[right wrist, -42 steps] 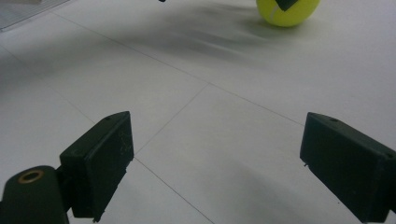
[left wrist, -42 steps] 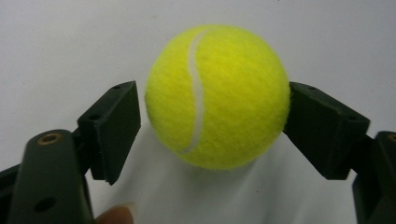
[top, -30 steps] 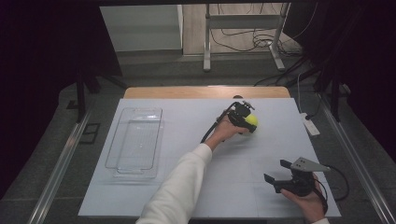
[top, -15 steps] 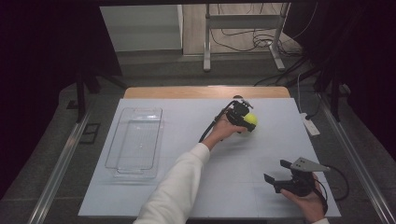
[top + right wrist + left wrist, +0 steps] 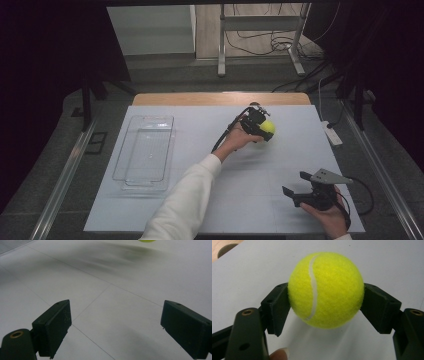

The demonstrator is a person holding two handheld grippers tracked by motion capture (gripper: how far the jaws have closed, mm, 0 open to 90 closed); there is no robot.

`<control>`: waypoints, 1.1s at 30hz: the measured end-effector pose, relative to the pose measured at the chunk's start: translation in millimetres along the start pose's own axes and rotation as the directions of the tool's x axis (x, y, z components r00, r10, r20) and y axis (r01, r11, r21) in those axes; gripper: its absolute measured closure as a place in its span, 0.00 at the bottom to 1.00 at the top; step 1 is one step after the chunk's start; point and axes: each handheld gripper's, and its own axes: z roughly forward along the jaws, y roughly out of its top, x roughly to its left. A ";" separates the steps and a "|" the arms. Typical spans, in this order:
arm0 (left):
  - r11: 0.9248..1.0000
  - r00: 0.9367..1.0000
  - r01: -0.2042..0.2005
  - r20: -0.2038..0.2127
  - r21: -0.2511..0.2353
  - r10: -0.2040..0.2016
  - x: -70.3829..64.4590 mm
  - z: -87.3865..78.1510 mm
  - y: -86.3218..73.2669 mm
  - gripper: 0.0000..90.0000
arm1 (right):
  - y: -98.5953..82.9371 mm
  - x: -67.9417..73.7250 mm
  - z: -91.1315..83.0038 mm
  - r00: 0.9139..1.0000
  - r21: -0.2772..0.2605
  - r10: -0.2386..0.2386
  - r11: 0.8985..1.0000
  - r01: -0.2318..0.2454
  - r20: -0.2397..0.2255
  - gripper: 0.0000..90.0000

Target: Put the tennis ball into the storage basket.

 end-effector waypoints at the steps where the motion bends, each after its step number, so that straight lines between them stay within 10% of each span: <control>1: 1.000 1.000 -0.001 0.001 -0.002 0.001 0.0 -1.3 -0.6 0.31 | 0.0 0.1 0.1 1.000 0.001 0.000 1.000 0.000 0.000 0.11; 33: 0.999 1.000 -0.020 -0.001 -0.038 0.020 -6.5 -34.4 -19.8 0.31 | -0.8 0.6 1.9 1.000 0.016 -0.005 1.000 0.004 0.012 0.11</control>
